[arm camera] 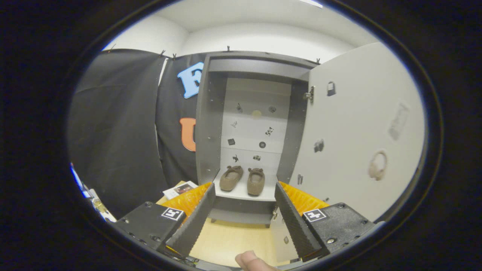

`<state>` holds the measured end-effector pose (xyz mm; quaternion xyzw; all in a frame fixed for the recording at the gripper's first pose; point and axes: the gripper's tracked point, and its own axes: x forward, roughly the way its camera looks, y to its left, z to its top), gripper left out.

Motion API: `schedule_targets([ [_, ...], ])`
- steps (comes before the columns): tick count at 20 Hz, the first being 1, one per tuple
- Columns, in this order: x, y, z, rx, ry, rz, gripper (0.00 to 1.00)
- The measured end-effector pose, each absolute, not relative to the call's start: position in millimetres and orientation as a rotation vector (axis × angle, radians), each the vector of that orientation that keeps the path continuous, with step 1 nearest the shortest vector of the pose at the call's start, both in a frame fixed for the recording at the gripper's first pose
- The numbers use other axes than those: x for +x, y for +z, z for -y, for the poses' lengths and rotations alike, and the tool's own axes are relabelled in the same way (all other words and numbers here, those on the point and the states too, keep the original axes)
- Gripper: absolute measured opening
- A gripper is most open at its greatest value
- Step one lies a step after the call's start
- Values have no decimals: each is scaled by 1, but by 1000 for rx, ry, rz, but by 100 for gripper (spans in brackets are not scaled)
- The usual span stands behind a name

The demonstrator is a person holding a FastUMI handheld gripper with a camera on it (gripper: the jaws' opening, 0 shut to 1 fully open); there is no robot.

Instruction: Open the shoe cabinet door, grab the shoes and put them into the shoe cabinet, then close the shoe cabinet door.

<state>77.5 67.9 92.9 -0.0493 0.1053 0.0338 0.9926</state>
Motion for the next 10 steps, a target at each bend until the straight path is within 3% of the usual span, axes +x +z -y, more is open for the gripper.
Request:
schedule_targets([
  [3,17,115,-56,-89,106,-161,100],
  [10,-82,120,11,-52,38,-40,100],
])
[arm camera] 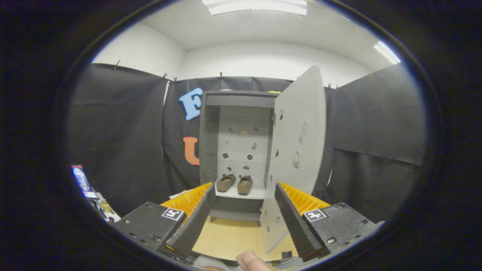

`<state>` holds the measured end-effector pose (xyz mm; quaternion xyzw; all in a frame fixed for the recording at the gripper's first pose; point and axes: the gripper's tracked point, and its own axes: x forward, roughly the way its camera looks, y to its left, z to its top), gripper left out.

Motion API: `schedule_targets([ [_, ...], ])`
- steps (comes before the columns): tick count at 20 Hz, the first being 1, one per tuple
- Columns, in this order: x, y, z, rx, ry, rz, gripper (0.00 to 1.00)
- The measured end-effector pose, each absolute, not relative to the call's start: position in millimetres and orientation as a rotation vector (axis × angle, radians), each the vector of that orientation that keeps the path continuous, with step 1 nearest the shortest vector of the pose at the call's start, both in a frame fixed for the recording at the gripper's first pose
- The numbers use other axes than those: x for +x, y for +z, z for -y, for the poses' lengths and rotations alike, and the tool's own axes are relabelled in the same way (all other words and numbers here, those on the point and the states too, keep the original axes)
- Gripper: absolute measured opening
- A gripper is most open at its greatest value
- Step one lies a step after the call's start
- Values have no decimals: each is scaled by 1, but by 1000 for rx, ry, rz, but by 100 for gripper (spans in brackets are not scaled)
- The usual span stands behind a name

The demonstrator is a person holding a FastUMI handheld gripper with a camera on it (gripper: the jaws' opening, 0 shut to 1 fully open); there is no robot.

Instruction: Open the shoe cabinet door, grab the shoes and put them into the shoe cabinet, then close the shoe cabinet door.

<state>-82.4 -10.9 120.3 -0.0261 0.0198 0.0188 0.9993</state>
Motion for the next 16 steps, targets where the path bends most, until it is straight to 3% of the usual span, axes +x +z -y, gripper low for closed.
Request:
schedule_targets([
  [9,-141,80,147,-53,-60,16,100],
  [16,-131,57,255,-105,-133,8,100],
])
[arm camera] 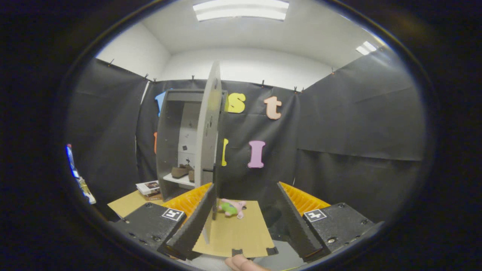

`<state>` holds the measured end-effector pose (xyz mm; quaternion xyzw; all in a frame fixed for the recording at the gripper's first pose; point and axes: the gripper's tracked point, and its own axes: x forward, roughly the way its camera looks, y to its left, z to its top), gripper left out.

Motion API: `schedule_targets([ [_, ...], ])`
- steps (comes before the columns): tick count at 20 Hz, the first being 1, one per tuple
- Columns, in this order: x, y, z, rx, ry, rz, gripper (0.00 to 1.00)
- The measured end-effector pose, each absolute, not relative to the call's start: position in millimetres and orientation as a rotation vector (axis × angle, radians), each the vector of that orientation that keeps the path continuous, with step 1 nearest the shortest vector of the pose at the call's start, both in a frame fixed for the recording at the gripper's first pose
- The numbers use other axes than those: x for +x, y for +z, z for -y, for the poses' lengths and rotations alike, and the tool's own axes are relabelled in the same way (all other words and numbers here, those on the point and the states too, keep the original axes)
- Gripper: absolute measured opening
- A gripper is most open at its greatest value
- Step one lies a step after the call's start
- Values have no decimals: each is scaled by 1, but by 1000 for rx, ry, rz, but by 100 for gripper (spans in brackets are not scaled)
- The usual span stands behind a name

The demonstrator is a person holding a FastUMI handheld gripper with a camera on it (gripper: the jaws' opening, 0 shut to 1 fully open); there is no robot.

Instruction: Open the shoe cabinet door, grab the shoes and put them into the shoe cabinet, then close the shoe cabinet door.

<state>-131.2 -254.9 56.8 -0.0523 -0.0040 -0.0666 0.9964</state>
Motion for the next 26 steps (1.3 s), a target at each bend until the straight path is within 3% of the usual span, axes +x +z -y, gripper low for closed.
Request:
schedule_targets([
  [7,-81,53,346,-83,-286,7,100],
  [12,-25,52,385,-48,-279,42,100],
  [19,36,33,364,26,-186,4,100],
  [26,72,21,284,-33,-93,-21,100],
])
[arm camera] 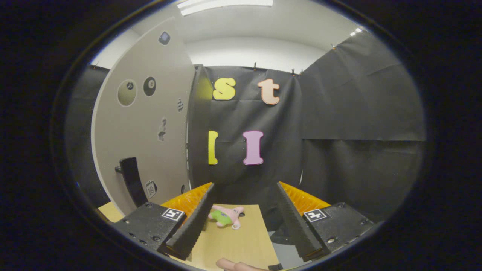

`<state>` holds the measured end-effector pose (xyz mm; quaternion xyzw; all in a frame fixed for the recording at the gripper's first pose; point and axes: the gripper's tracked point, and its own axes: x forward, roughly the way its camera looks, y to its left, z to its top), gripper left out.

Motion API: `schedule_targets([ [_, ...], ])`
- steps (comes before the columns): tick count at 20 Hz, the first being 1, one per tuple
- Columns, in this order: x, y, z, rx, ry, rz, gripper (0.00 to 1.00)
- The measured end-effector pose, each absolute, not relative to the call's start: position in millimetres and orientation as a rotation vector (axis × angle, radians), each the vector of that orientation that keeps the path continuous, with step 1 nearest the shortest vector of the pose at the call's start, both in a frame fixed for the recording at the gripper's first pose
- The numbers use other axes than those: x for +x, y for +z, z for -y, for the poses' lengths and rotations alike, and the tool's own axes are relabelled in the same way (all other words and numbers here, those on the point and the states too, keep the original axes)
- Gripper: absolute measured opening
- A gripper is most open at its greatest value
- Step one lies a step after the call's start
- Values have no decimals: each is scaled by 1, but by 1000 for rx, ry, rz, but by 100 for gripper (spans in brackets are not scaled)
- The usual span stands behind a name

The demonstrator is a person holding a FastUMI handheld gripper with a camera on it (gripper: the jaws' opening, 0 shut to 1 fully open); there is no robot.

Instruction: Open the shoe cabinet door, grab the shoes and put them into the shoe cabinet, then close the shoe cabinet door.

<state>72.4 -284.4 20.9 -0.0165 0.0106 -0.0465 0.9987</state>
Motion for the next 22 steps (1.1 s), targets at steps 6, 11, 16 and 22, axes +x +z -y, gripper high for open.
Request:
schedule_targets([
  [6,82,9,222,-1,-111,-32,91],
  [11,79,5,179,-3,-56,-57,90],
  [16,74,7,145,-3,-82,-58,90],
  [22,80,4,107,4,-108,-45,90],
])
